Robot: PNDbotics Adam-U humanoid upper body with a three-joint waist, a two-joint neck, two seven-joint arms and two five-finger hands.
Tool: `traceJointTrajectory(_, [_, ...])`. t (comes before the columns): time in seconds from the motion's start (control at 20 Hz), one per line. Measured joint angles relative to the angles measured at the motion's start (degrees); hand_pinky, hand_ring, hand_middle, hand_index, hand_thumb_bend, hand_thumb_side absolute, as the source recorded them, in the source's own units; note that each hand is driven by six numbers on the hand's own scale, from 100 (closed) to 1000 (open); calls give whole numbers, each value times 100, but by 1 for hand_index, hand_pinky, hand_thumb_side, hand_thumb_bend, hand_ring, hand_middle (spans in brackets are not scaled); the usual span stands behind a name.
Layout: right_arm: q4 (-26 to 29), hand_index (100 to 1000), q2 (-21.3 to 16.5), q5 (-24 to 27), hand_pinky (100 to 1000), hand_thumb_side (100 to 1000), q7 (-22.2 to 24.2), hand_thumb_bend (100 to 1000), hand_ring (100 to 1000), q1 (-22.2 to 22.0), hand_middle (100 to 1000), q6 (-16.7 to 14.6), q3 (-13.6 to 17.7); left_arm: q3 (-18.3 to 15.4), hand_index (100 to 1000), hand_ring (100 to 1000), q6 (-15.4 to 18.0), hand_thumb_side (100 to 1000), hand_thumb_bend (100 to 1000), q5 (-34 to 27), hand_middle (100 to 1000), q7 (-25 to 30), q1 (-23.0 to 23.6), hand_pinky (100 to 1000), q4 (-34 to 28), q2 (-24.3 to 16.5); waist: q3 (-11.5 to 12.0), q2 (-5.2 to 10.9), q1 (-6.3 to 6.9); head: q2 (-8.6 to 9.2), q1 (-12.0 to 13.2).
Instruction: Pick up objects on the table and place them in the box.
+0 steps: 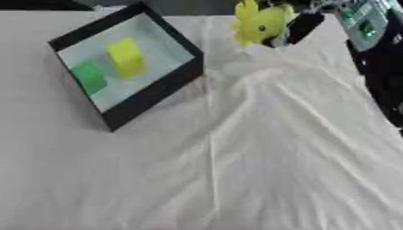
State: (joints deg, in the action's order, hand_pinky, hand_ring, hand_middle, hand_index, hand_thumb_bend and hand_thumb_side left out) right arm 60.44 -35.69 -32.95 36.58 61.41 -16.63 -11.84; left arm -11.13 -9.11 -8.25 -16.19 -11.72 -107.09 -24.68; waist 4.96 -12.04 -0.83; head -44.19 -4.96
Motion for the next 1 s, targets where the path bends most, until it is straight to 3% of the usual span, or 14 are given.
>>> traceJointTrajectory(0.3, [82,616,329,-50,840,229,-50,331,687,672,468,179,13,0,802,644,3,761,116,0,717,3,2,827,0,0,13,38,4,0,-30])
traceJointTrajectory(0.5, [-97,619,775,-321,840,222,-150,326,686,1100,470,262,13,1,802,644,12,761,115,0,717,13,-5,827,0,0,60,39,4,0,-76])
traceJointTrajectory(1.0, [-692,621,1894,-959,850,204,-512,321,678,1670,468,333,71,3,802,644,24,758,117,-2,717,26,-57,826,-2,0,207,39,-4,0,-219])
